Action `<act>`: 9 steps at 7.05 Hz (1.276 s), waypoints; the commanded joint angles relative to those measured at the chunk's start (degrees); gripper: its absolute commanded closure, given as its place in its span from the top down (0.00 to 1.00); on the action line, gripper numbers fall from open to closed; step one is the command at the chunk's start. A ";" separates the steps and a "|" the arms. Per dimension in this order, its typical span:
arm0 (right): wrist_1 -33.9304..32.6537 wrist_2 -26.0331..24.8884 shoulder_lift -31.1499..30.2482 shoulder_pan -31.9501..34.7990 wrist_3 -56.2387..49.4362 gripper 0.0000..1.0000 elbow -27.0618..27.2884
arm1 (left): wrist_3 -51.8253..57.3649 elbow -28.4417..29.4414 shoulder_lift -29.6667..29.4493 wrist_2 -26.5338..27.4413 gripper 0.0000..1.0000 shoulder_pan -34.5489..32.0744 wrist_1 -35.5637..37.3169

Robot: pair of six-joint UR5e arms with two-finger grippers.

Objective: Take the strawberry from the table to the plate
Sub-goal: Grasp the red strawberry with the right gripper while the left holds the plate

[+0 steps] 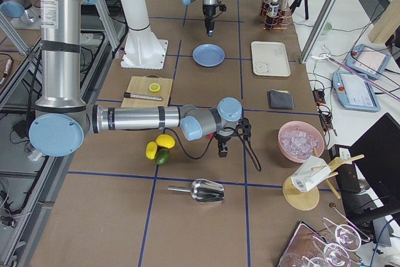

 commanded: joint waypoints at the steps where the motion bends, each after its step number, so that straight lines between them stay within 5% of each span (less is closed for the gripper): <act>1: 13.78 -6.50 -0.82 -8.25 17.68 0.96 -0.85 | -0.20 -0.93 0.13 -0.01 0.51 -0.07 0.00; 6: 14.77 -8.00 -1.36 -14.95 22.37 0.96 -1.02 | -0.47 -1.54 0.22 0.17 0.53 -0.16 0.00; 9: 14.77 -9.93 -1.00 -16.36 22.39 0.68 -1.11 | -0.47 -1.46 0.22 0.34 0.53 -0.16 0.00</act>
